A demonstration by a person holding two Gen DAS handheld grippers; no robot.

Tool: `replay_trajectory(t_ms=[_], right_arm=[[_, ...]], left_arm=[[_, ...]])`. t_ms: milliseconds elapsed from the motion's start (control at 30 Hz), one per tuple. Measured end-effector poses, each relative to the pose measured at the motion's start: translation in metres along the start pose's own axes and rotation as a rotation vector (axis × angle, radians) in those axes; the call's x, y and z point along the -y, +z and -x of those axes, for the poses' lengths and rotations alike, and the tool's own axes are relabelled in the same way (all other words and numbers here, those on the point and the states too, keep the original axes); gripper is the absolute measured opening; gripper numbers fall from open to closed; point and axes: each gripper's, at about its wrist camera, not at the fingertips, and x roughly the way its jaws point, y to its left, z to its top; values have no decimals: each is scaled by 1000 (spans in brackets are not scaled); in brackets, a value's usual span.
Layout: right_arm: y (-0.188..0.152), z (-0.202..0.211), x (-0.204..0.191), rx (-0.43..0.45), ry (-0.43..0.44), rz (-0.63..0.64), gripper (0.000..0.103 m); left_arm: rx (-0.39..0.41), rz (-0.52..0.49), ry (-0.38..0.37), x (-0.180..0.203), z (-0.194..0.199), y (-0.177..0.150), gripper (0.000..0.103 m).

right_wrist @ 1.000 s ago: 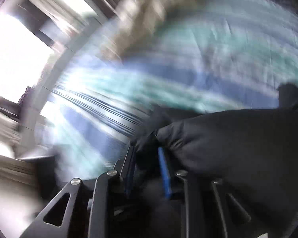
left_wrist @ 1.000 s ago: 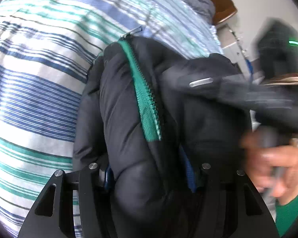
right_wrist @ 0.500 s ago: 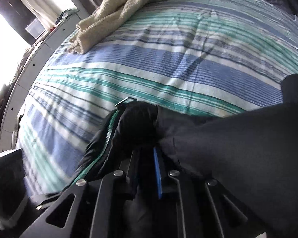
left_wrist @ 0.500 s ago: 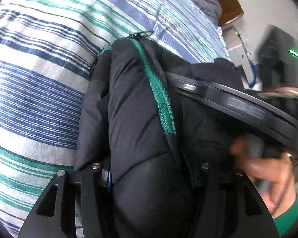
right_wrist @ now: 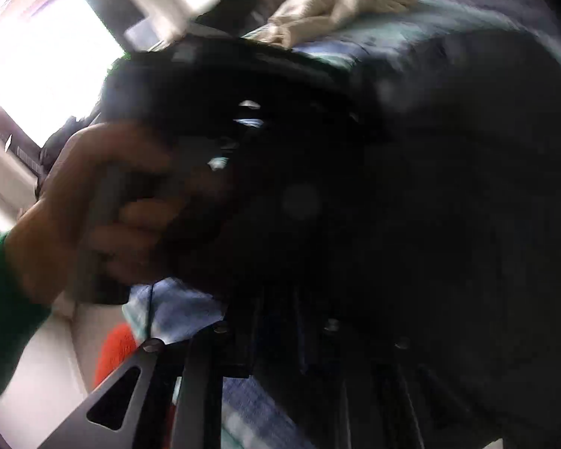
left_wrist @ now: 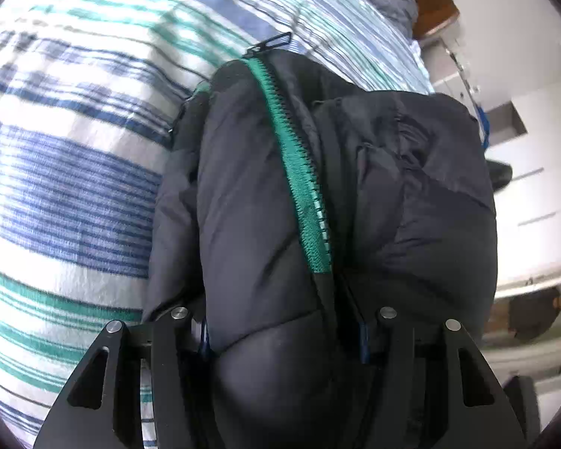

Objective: Fold large clothes

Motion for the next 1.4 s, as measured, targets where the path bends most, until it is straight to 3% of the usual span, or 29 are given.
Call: replay_trajectory(t_ms=[167, 267, 300, 400, 433, 533, 667, 767, 867, 1000, 1233, 1400], right_arm=[[5, -2, -1, 9, -21, 52, 11], [-2, 25, -14, 47, -37, 65, 16], [-8, 40, -19, 67, -56, 60, 19], [-46, 104, -28, 185, -65, 79, 47], [-60, 122, -26, 221, -80, 85, 55], [-102, 172, -7, 310, -181, 78, 66], [-136, 208, 38, 323, -354, -3, 67], [-146, 217, 67, 293, -466, -78, 67], [-145, 220, 84, 252, -587, -129, 67], [-140, 228, 93, 236, -646, -142, 67], [-137, 236, 82, 233, -693, -114, 67], [-131, 236, 81, 226, -725, -109, 67]], left_arm=[[28, 25, 46, 3, 3, -4, 58], [36, 35, 84, 13, 9, -5, 62], [53, 18, 113, 20, 15, -6, 66], [111, -61, 179, 38, 36, -13, 74], [133, -75, 163, 42, 47, -18, 76], [216, -70, 97, 44, 81, -37, 87], [308, -123, 129, 56, 117, -67, 92], [349, -192, 213, 68, 129, -83, 96], [297, -260, 319, 75, 121, -93, 97], [281, -333, 419, 94, 119, -104, 101], [338, -394, 447, 111, 130, -111, 103], [363, -417, 507, 113, 128, -114, 103]])
